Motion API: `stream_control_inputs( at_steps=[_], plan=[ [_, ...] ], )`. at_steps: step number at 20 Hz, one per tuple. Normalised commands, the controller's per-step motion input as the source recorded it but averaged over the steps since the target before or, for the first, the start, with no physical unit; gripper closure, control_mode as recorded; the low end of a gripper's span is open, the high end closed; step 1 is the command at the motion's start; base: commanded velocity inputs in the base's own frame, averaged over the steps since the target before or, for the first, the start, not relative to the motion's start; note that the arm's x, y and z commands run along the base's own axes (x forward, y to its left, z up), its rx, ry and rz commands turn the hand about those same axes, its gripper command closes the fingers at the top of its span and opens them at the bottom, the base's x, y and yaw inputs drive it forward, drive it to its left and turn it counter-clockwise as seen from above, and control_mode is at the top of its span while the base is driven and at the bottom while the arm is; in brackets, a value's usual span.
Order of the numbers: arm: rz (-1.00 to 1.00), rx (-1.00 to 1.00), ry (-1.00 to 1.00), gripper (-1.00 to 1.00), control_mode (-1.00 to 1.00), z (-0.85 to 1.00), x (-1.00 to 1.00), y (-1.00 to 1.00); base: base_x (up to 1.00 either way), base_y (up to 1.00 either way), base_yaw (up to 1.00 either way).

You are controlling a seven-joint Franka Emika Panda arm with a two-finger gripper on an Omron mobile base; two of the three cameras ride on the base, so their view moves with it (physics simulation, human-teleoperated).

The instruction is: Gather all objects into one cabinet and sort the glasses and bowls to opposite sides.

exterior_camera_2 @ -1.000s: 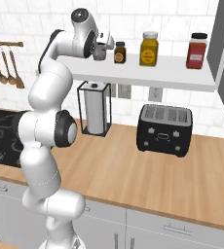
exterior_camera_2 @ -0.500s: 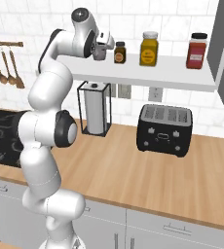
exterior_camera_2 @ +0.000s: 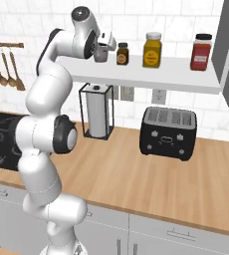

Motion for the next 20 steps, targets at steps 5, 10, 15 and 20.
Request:
stream_control_inputs(
  at_steps=[5, 10, 15, 20],
  plan=[
    [0.00, 0.00, 0.00, 1.00, -1.00, 0.00, -0.21, 0.00, 0.00, 0.00, 0.00],
    [0.00, 0.00, 0.00, 1.00, -1.00, 0.00, -0.18, 0.00, 0.00, 0.00, 0.00],
    [0.00, 0.00, 0.00, 1.00, -1.00, 0.00, -0.18, 0.00, 0.00, 0.00, 0.00],
    [0.00, 0.00, 0.00, 1.00, -1.00, 0.00, -0.19, 0.00, 0.00, 0.00, 0.00]
  ],
)
